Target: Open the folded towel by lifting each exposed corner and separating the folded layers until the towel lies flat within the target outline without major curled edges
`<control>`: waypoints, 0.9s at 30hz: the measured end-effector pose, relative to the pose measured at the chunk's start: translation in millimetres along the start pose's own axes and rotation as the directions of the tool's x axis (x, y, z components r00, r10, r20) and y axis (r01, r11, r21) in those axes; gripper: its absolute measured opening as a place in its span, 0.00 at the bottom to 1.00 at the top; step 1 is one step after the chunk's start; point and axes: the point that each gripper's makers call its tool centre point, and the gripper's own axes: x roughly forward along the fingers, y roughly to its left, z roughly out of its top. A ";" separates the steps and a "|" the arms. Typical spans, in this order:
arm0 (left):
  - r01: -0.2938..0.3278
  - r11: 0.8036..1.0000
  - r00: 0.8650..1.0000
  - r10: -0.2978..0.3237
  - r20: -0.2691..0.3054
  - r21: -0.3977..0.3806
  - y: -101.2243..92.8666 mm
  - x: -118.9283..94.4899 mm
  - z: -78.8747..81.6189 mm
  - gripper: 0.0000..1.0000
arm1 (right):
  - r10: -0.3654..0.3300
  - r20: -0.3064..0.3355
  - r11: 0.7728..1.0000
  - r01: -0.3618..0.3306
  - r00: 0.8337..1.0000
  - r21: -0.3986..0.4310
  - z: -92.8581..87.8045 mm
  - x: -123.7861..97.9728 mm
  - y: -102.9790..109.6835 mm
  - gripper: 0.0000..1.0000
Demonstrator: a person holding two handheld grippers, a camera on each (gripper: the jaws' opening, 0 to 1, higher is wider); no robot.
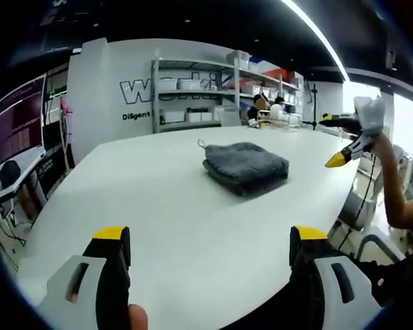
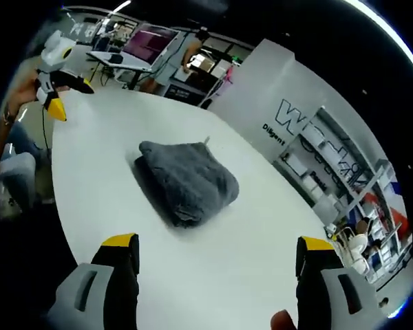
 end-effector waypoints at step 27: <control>0.012 1.000 1.000 -0.012 -0.002 -0.007 -1.0 -0.2 -2.0 0.95 | 0.338 0.108 0.941 -0.334 0.935 -0.060 86.1 78.7 112.6 0.31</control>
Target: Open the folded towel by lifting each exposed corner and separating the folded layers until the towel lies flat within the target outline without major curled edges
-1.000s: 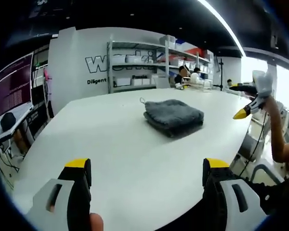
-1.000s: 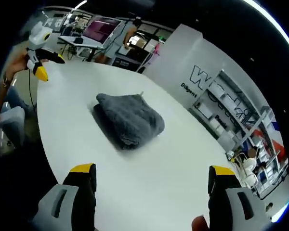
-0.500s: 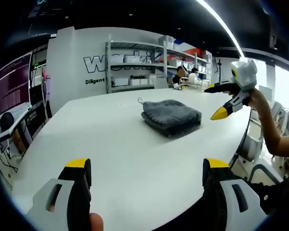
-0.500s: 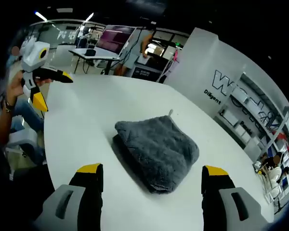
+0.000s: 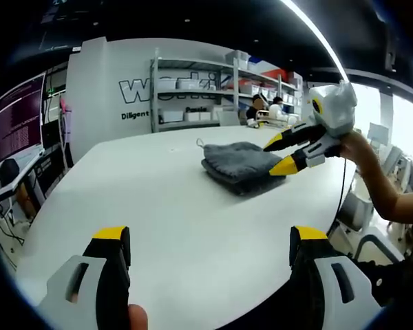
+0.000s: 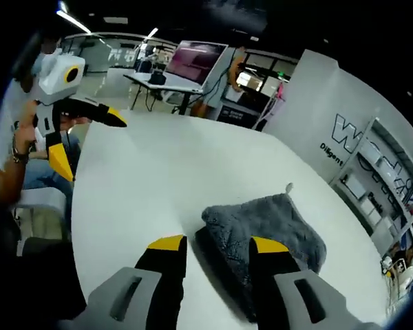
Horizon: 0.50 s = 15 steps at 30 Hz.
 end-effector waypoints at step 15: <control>0.042 0.999 0.999 -0.042 0.002 0.006 -9.4 7.1 0.5 0.94 | 0.013 -0.050 1.000 -0.014 0.999 -0.023 -1.7 44.8 2.7 0.12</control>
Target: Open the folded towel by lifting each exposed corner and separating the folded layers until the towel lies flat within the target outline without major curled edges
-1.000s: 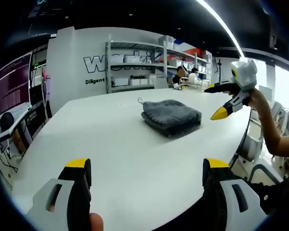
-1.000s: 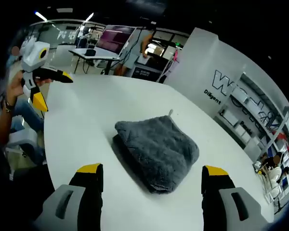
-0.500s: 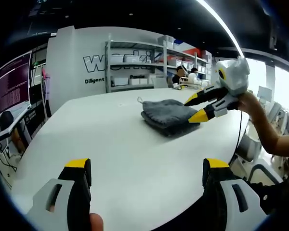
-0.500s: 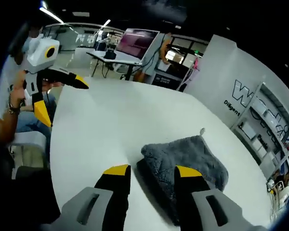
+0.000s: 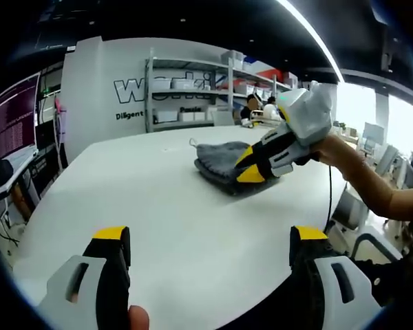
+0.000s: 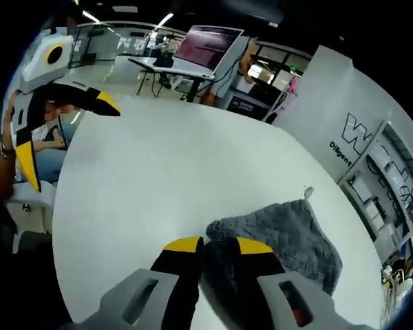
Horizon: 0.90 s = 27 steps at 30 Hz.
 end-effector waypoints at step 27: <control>0.002 1.000 1.000 -0.002 0.000 -0.030 2.1 -0.6 -3.7 0.93 | -0.254 0.205 0.960 0.220 0.945 0.175 9.5 -67.8 -83.2 0.00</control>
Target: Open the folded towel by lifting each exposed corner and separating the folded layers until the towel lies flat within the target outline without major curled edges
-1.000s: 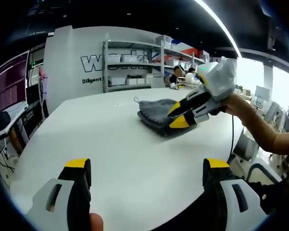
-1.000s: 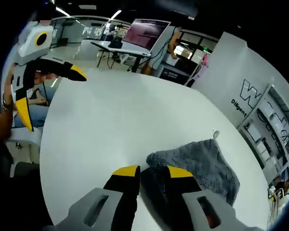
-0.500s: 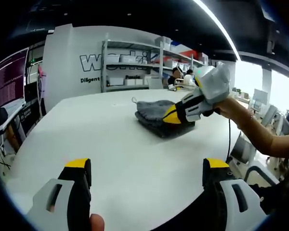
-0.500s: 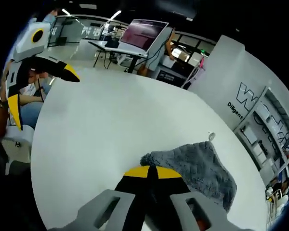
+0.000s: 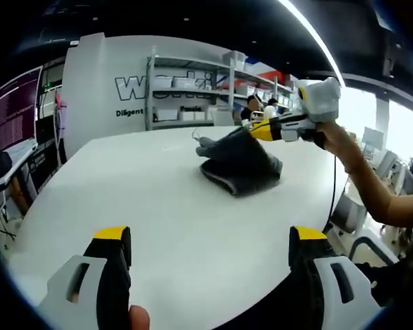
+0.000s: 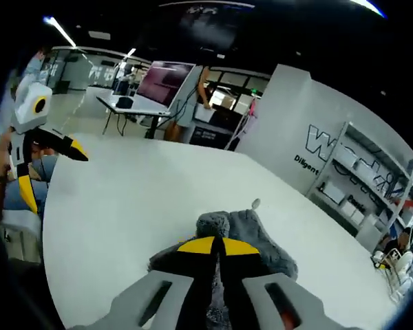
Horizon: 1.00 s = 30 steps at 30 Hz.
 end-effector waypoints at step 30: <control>0.020 1.000 0.999 -0.019 -0.036 0.015 -11.8 9.2 -8.5 0.93 | -0.499 -0.098 0.818 0.505 0.861 0.276 -136.0 -110.7 -176.2 0.00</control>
